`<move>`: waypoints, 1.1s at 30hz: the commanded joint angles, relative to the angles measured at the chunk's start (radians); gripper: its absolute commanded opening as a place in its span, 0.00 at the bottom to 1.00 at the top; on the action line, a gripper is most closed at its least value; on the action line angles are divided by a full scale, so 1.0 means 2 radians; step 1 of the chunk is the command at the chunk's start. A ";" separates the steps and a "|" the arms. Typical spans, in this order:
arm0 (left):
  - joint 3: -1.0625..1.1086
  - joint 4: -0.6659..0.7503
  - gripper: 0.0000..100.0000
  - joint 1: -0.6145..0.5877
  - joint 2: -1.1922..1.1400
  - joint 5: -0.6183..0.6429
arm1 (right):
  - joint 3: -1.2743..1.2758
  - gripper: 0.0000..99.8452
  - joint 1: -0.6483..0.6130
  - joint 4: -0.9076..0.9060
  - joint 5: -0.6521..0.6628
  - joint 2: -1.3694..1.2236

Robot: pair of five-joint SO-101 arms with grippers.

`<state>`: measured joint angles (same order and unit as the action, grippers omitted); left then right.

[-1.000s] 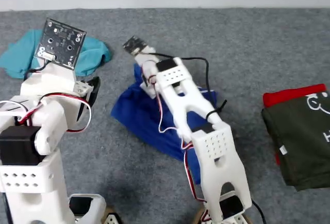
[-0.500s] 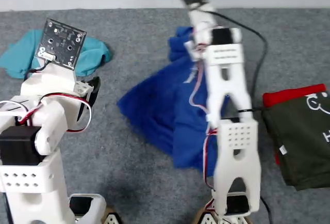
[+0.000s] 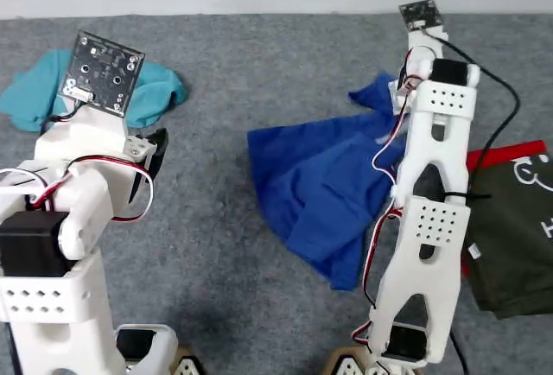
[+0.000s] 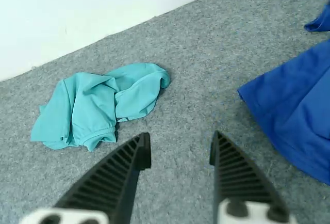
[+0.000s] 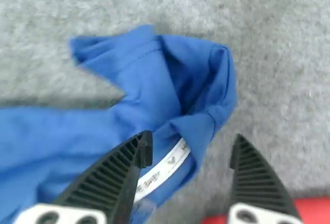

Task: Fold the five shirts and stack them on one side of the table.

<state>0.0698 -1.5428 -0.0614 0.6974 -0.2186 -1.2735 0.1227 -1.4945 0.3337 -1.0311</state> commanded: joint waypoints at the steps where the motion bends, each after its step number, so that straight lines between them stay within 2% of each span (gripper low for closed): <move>1: 0.000 0.005 0.18 -0.001 0.009 -0.005 | -0.084 0.27 -0.035 -0.117 0.000 0.065; 3: 0.000 0.005 0.18 -0.001 0.009 -0.005 | -0.112 0.27 -0.064 -0.155 -0.002 0.086; 7: 0.000 0.005 0.18 -0.001 0.009 -0.005 | -0.041 0.27 -0.113 -0.153 0.000 0.138; 11: 0.000 0.005 0.18 -0.001 0.009 -0.005 | 0.130 0.27 -0.182 -0.153 0.002 0.201; 15: 0.000 0.005 0.18 -0.001 0.009 -0.005 | 0.339 0.27 -0.241 -0.152 0.038 0.286; 22: 0.000 0.005 0.18 -0.001 0.008 -0.005 | 0.574 0.27 -0.280 -0.148 0.055 0.430; 27: 0.000 0.005 0.18 -0.001 0.008 -0.005 | 0.720 0.27 -0.309 -0.069 0.058 0.478; 33: 0.000 0.005 0.18 -0.001 0.009 -0.005 | 0.772 0.27 -0.359 -0.026 0.059 0.501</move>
<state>0.0698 -1.5428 -0.0614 0.6974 -0.2186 0.2547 -0.5585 -1.5819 0.4427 -0.0859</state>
